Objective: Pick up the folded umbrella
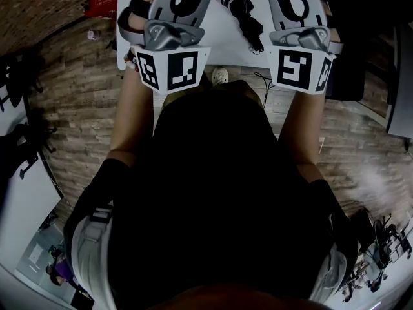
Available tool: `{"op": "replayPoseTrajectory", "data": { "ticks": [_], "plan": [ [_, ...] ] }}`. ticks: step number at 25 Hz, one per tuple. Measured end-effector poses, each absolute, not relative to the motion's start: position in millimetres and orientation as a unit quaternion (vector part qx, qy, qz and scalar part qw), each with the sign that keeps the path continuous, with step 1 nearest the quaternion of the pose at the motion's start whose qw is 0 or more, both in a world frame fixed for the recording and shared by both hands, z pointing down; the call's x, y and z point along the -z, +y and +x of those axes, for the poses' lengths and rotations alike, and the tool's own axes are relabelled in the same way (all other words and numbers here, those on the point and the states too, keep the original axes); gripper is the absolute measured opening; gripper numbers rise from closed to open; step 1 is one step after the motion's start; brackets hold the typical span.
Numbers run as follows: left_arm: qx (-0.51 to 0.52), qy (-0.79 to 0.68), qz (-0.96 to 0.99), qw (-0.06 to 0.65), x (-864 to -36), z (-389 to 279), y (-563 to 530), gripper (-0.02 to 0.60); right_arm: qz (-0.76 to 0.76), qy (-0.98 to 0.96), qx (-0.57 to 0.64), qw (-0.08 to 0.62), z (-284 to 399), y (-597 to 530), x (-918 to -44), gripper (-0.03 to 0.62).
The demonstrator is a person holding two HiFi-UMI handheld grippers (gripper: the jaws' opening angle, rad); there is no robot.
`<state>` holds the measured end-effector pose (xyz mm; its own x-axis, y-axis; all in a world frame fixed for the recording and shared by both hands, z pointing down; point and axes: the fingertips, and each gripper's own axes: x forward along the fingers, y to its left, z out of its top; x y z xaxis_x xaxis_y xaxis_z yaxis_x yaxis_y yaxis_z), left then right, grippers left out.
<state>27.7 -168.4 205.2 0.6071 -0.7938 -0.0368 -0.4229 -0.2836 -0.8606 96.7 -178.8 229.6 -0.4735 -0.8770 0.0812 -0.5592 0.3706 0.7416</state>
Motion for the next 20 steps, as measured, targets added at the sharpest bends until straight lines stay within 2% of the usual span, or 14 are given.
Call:
{"op": "replayPoseTrajectory", "data": {
  "ticks": [20],
  "plan": [
    [0.194,0.381,-0.79,0.44,-214,21,-181,0.012,0.47,-0.812,0.27,0.215,87,-187,-226,0.031]
  ]
}}
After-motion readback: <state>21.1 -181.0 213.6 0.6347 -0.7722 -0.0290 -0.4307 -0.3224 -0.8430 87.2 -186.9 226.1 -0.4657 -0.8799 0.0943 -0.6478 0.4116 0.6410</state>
